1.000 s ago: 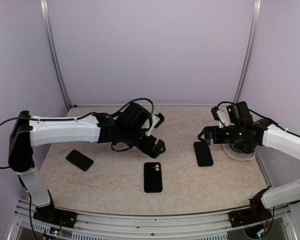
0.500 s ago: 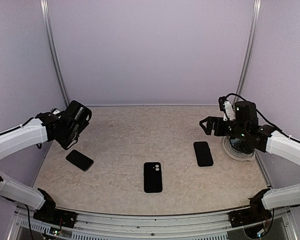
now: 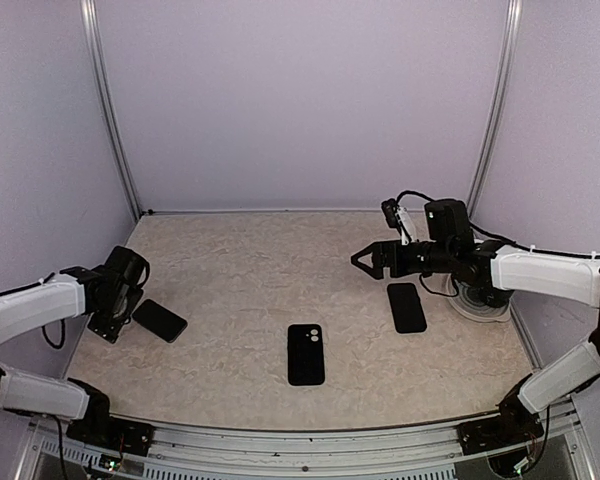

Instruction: Put the phone into the phone case

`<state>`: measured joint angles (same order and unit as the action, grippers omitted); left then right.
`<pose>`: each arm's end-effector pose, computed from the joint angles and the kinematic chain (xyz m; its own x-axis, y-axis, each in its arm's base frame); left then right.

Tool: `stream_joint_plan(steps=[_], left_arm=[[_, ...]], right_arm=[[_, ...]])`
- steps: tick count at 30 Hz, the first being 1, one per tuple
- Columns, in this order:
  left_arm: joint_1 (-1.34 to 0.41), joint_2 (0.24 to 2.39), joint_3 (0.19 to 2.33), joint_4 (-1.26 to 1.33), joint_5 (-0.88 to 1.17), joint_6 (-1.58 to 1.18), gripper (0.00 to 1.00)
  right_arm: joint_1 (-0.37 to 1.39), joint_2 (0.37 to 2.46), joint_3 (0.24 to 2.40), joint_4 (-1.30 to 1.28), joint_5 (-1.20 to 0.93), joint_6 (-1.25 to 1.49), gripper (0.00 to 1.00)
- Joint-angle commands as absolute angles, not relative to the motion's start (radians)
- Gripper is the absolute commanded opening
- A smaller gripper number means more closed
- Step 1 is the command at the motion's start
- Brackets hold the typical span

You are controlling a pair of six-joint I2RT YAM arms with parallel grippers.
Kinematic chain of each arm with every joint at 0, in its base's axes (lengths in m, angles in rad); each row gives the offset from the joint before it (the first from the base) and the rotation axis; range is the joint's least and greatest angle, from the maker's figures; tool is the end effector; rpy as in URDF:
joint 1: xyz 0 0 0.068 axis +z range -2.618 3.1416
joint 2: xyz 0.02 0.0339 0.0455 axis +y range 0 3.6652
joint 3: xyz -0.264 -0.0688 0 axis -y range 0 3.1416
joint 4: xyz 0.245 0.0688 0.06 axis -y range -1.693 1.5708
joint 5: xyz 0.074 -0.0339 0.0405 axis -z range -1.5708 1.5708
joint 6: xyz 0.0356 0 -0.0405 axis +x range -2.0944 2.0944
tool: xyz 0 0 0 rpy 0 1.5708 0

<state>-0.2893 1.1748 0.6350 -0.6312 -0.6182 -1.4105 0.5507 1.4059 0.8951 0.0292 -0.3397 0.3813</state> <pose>0.1969 -0.0371 0.1877 -0.1570 -0.7926 -0.5891 -0.8689 0.3944 -0.2990 0.2623 0.1750 0.2567 -0.6436 0.0165 -0.7652 -0.5446 0.6925 0.4731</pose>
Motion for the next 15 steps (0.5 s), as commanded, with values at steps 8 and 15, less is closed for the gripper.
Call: stream_joint_plan(steps=[8,15], left_arm=[[-0.217,1.463,0.723,-0.470,-0.459,-1.271,0.87],[-0.208,1.555,0.720,-0.394,-0.397,-1.264,0.98]], right_arm=[[0.607,1.377,0.913,0.072,-0.278,0.384,0.94],[0.607,1.370,0.932,0.017,-0.248,0.371,0.95]])
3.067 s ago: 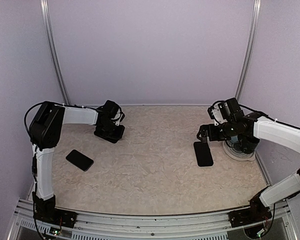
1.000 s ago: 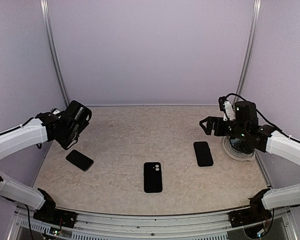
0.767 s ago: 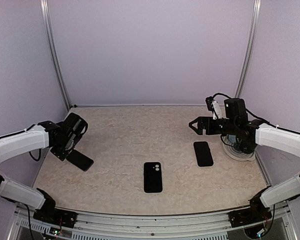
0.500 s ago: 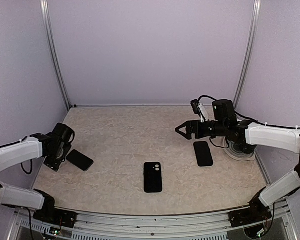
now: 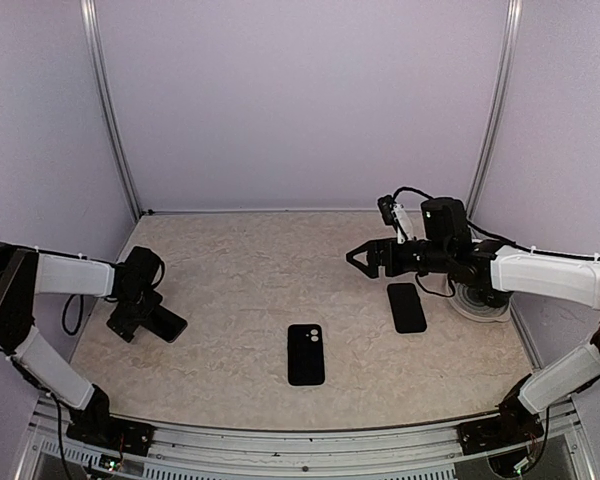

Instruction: Put the phone into the phone case

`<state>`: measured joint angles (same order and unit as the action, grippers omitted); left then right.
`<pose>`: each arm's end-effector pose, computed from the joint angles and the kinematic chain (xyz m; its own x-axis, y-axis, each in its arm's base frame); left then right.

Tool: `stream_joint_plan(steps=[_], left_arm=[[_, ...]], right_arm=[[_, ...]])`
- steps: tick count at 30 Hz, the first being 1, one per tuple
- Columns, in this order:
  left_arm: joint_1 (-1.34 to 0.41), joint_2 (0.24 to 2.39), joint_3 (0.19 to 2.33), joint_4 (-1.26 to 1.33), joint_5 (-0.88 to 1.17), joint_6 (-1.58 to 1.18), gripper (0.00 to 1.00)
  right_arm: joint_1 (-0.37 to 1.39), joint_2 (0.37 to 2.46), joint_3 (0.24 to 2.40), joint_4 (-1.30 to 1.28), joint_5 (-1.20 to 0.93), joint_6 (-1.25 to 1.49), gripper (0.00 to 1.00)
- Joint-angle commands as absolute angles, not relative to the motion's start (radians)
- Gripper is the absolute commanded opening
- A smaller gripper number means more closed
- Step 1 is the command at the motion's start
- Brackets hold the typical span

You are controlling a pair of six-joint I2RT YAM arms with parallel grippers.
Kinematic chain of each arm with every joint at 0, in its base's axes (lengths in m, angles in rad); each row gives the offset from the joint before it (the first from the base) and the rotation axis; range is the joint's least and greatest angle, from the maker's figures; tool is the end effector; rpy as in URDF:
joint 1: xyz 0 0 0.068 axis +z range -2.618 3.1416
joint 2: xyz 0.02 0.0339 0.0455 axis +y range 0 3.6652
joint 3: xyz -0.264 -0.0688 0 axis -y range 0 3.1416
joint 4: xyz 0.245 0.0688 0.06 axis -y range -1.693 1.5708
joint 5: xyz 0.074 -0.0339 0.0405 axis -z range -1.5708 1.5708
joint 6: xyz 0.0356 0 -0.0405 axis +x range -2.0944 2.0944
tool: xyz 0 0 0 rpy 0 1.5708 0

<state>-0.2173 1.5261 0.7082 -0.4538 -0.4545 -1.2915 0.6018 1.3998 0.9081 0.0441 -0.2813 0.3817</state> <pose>0.2482 -0.0388 0.1382 -0.3220 -0.8134 -0.4845 -0.8784 0.4476 -0.1676 0.2556 0.1876 0.2640 -0.6105 0.0148 -0.7919 -0.5633 0.6947 0.4473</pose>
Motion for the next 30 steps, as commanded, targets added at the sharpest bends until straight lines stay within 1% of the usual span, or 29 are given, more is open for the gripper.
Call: stream_joint_plan(steps=[1,6,11,15,17,20,22,24,30], left_arm=[[-0.209,1.572,0.724,-0.385,-0.385,-1.251,0.99],[-0.254,1.641,0.798,-0.414,-0.404,-1.219,0.99],[-0.259,1.717,0.869,-0.468,-0.368,-1.231,0.99],[-0.262,1.763,0.879,-0.529,-0.328,-1.267,0.99],[-0.269,1.781,0.868,-0.523,-0.311,-1.263,0.96],[-0.299,1.806,0.876,-0.531,-0.276,-1.249,0.85],[-0.359,1.824,0.899,-0.559,-0.299,-1.265,0.80],[-0.436,1.833,0.925,-0.595,-0.324,-1.303,0.79],[-0.633,1.888,1.016,-0.629,-0.281,-1.398,0.74]], right_arm=[[0.607,1.368,0.929,0.015,-0.242,0.371,0.95],[0.607,1.362,0.919,0.006,-0.216,0.368,0.96],[0.607,1.363,0.915,0.006,-0.200,0.366,0.96],[0.607,1.352,0.919,-0.019,-0.173,0.349,0.96],[0.607,1.347,0.927,-0.036,-0.159,0.331,0.97],[0.607,1.335,0.936,-0.057,-0.121,0.310,0.98],[0.606,1.323,0.934,-0.065,-0.108,0.304,0.98],[0.606,1.312,0.927,-0.061,-0.106,0.304,0.99],[0.606,1.307,0.915,-0.066,-0.113,0.325,0.98]])
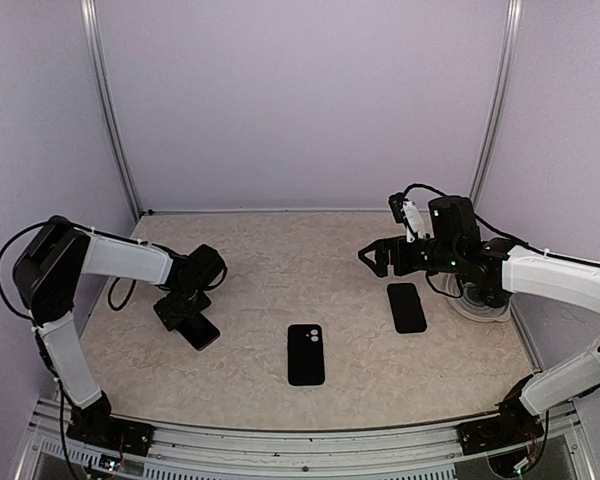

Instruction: Put the phone into the phone case

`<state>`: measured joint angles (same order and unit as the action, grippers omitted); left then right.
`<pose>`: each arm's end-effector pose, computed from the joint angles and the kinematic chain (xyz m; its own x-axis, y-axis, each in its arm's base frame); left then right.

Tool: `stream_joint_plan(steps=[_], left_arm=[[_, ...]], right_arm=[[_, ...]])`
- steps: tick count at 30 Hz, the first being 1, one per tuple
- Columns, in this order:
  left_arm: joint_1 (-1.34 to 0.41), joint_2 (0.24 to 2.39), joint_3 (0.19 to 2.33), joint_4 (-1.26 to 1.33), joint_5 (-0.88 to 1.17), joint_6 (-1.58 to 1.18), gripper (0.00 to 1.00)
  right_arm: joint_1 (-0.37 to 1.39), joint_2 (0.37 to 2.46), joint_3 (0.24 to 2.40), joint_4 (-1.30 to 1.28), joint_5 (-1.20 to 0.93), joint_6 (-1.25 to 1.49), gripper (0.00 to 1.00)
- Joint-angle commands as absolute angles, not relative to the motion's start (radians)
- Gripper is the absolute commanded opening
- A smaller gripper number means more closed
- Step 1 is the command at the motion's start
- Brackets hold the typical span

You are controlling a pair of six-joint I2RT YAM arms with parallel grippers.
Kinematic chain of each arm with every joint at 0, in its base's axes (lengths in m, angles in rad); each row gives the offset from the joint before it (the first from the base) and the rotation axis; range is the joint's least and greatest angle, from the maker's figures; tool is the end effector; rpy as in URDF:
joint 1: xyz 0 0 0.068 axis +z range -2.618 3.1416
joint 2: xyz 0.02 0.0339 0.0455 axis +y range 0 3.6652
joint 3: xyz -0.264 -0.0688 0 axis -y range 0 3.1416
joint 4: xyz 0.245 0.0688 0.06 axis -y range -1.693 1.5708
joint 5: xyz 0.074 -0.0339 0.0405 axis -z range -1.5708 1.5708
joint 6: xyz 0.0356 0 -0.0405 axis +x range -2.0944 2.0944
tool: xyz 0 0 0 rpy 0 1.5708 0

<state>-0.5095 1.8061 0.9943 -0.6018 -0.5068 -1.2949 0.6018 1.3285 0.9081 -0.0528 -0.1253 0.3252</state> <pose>0.2792 -0.1362 0.1299 -0.5814 -0.6388 -0.5039 -0.7315 0.6815 -0.0200 0.2465 0.1747 0.2748 -0.5647 -0.0033 -0.8253 -0.4991 0.7977 0.3384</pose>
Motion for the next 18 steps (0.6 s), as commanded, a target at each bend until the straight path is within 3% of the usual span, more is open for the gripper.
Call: stream_joint_plan(steps=[1,13,18], left_arm=[[-0.660,1.904,1.036,-0.640,-0.278,-1.409,0.74],[-0.904,1.952,1.147,-0.638,-0.193,-1.537,0.76],[-0.930,1.912,1.113,-0.630,-0.242,-1.541,0.97]], right_arm=[[0.607,1.305,0.913,-0.070,-0.119,0.330,0.98],[0.713,1.354,0.920,-0.104,-0.072,0.400,0.95],[0.818,1.434,0.991,-0.166,0.027,0.436,0.99]])
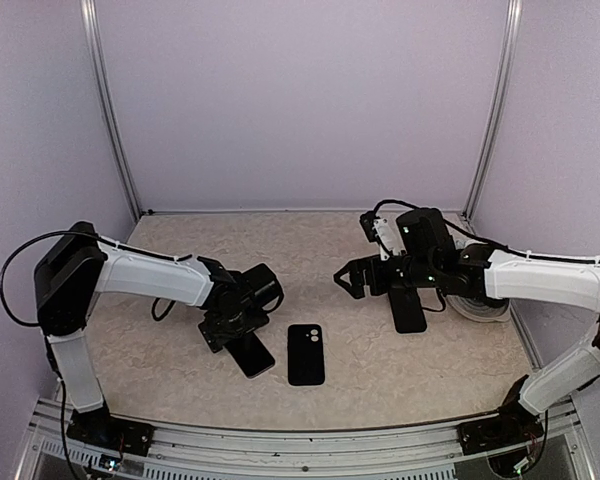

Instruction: Put the phone into the phone case

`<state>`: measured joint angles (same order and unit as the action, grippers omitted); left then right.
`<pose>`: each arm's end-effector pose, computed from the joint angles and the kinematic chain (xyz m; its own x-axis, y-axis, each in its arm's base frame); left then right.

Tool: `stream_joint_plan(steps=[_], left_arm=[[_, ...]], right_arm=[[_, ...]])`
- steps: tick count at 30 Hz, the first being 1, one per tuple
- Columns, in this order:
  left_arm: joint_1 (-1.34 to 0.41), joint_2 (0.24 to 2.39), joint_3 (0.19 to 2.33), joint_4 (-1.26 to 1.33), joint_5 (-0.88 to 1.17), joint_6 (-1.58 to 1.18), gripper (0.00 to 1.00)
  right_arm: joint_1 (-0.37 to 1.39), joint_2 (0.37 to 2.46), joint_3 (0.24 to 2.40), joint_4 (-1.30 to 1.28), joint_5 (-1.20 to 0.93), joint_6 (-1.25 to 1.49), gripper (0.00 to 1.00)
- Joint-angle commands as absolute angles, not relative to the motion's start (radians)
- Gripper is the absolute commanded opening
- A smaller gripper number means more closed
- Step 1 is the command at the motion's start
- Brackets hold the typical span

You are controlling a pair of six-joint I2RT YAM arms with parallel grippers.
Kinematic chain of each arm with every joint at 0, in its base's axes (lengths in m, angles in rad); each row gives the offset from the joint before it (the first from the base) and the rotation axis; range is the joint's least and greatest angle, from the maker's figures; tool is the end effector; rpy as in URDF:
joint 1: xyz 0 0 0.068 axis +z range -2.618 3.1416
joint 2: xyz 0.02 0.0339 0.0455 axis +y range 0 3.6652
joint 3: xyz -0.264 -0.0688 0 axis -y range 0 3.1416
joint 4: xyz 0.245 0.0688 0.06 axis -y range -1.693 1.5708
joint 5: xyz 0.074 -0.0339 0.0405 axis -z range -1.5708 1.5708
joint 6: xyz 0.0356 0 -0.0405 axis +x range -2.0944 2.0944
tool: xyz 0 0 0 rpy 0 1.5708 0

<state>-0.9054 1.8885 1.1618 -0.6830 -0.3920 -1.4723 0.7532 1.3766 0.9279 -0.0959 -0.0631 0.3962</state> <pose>0.2222 -0.2611 0.1408 -0.7458 -0.5394 -0.3910 -0.5387 0.8336 -0.1225 0.2243 0.2133 0.2636 -0.6273 -0.0602 -0.7765 -0.5202 0.7744 0.3602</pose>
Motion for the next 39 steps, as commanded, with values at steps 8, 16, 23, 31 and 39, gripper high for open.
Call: stream_joint_plan(steps=[8,16,23,31,39], left_arm=[[-0.933,1.654,1.078,-0.718,-0.532,-1.528,0.99],[-0.923,1.321,0.994,-0.874,-0.791,-1.592,0.99],[-0.871,1.233,1.004,-0.955,-0.854,-1.548,0.99],[-0.832,1.155,0.927,-0.860,-0.833,-1.437,0.99],[-0.823,1.101,0.886,-0.830,-0.840,-1.413,0.99]], right_arm=[[0.958,1.637,1.199,-0.280,0.176,0.458,0.99],[1.095,2.007,1.615,-0.465,0.238,0.454,0.99],[1.166,2.335,1.966,-0.633,0.252,0.491,0.99],[1.195,2.503,2.129,-0.730,0.215,0.549,0.99],[1.195,2.536,2.129,-0.774,0.216,0.591,0.94]])
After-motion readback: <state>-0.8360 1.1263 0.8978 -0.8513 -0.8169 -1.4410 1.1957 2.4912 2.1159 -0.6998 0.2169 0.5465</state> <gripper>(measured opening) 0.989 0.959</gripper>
